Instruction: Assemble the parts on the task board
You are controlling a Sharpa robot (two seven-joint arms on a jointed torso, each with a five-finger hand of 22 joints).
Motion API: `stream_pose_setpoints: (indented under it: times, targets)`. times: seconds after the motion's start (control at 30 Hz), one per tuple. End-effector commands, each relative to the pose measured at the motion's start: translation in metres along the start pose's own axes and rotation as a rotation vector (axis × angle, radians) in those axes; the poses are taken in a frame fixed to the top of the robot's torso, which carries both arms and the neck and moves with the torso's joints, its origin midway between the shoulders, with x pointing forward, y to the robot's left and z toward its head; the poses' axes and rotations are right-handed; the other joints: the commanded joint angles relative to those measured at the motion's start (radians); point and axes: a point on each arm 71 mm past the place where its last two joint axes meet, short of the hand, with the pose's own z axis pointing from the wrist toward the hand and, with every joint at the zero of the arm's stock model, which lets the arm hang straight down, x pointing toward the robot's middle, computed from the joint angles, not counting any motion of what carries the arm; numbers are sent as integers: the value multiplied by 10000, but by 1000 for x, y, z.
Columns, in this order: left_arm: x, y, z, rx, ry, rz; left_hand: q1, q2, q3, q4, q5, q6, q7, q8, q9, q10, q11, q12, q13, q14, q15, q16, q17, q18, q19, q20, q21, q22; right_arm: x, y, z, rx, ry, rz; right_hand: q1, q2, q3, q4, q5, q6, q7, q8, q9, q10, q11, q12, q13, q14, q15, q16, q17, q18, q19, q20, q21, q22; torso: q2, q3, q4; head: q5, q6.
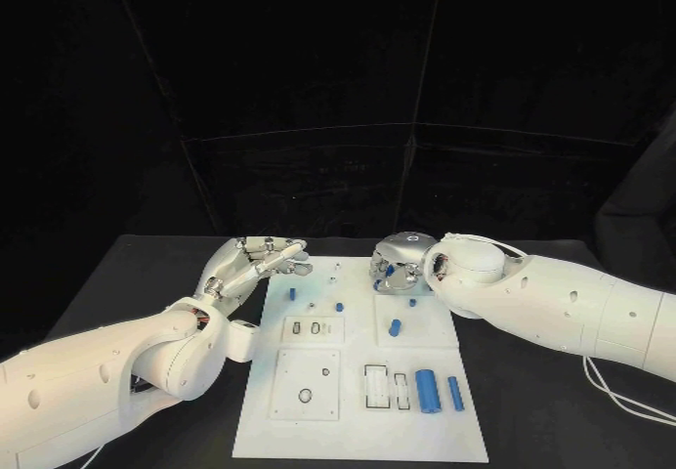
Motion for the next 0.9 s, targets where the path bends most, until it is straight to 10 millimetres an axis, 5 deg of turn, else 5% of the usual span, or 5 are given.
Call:
stream_pose_setpoints:
  times: [0.03,0.27,0.9]
  targets:
    - [2,-1,1,17,157,-153,-65,-16,-64,4,27,-3,51,-27,-7,0,45,-33,-9,50,-2,-63,13,145,52,27,-34,-14,0,0,1,-43,245,-122,18,96,163,22,-79,146,-5,52,9,148,-22,63,-9,46,3,415,443,-195,178,6,223,342,15,4,6,12,-45]
    - [0,0,0,-110,54,-243,-70,3,-67,10,27,-6,54,-34,-6,-2,47,-41,-7,49,1,-71,14,145,53,29,-39,-19,2,-1,2,22,410,-131,13,110,539,67,-69,365,-22,68,9,424,-76,111,-10,184,-30,1532,1587,-341,573,-20,832,1270,58,2,8,47,-95]
    - [-1,1,0,-233,56,-309,-65,23,-67,8,27,-11,55,-42,-6,-8,49,-53,-7,45,3,-82,16,145,53,32,-46,-26,-3,-1,2,-17,-230,133,6,-41,1212,178,-59,638,-43,62,22,721,-121,78,1,101,-44,2507,2460,-439,747,-20,1324,1968,87,3,35,86,-119]
